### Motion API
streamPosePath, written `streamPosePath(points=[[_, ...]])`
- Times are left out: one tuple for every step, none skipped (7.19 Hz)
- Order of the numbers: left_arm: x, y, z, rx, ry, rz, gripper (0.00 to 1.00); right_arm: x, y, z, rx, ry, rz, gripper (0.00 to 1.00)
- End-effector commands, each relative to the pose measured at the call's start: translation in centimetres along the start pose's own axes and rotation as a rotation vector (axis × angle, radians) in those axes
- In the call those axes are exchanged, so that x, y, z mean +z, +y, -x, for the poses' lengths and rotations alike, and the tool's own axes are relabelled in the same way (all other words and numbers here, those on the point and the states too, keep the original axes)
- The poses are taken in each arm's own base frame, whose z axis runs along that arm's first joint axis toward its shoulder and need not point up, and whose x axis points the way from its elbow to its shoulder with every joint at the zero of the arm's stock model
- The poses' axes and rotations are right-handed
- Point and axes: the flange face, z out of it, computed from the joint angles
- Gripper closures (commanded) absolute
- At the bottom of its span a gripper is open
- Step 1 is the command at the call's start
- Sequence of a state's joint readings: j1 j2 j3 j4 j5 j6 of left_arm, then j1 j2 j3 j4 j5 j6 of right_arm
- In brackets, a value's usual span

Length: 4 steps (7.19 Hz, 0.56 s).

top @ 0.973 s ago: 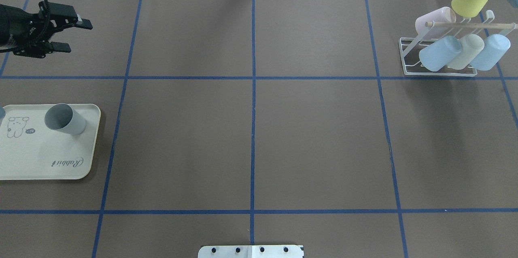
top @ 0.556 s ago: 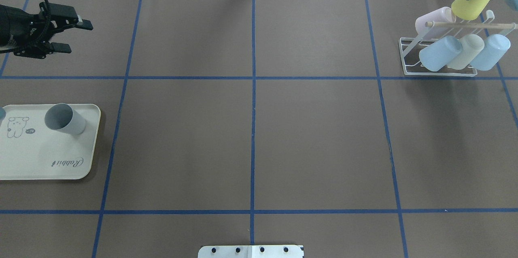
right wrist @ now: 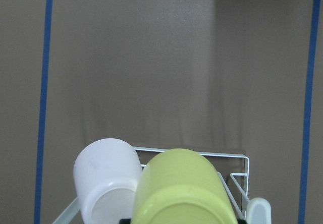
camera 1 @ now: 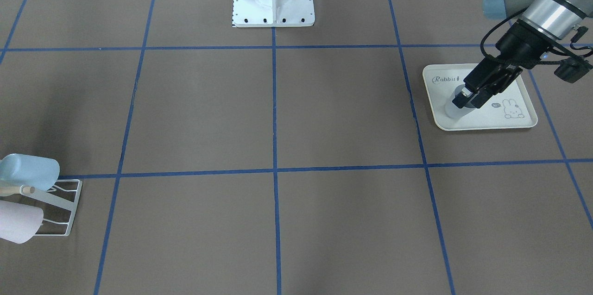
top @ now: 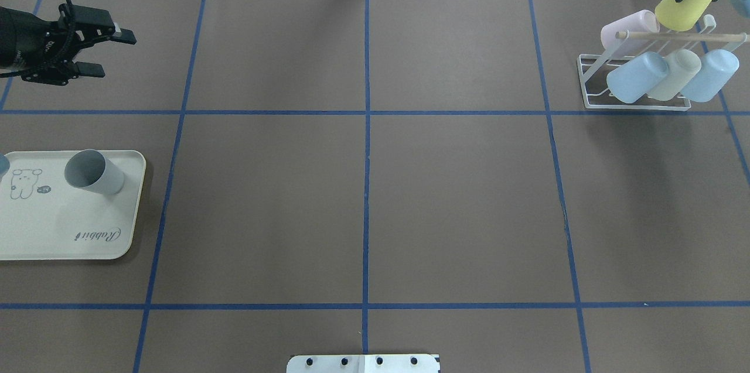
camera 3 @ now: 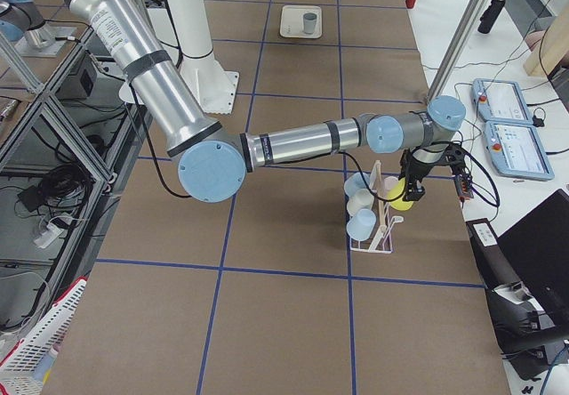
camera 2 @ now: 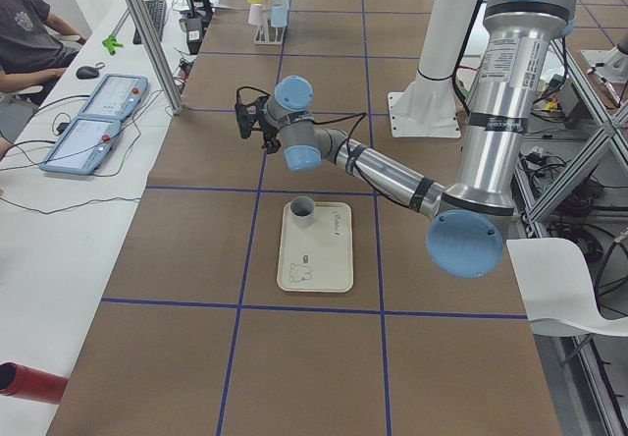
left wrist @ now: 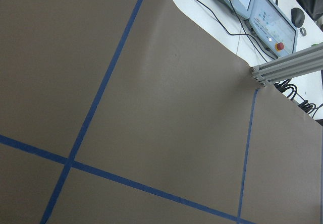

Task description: Transfer IKEA cup to right arm and place on rack

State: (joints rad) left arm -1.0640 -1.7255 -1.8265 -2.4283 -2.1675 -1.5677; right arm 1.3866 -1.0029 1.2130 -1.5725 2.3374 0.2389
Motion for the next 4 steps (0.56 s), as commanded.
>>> streamPosePath(points=[[-0.03, -0.01, -0.12, 0.001, 0.002, -0.001, 0.0, -0.13, -0.03, -0.37, 0.003, 0.003, -0.002, 0.76], [0.04, 0.04, -0.11, 0.001, 0.001, 0.001, 0.0, -0.09, 0.02, -0.59, 0.004, 0.004, -0.001, 0.76], [-0.01, -0.03, -0.28, 0.002, 0.003, -0.001, 0.0, 0.11, 0.12, -0.81, 0.009, 0.005, 0.002, 0.76], [-0.01, -0.03, -0.37, 0.003, 0.005, -0.001, 0.0, 0.42, 0.02, -0.94, 0.015, 0.006, 0.009, 0.76]])
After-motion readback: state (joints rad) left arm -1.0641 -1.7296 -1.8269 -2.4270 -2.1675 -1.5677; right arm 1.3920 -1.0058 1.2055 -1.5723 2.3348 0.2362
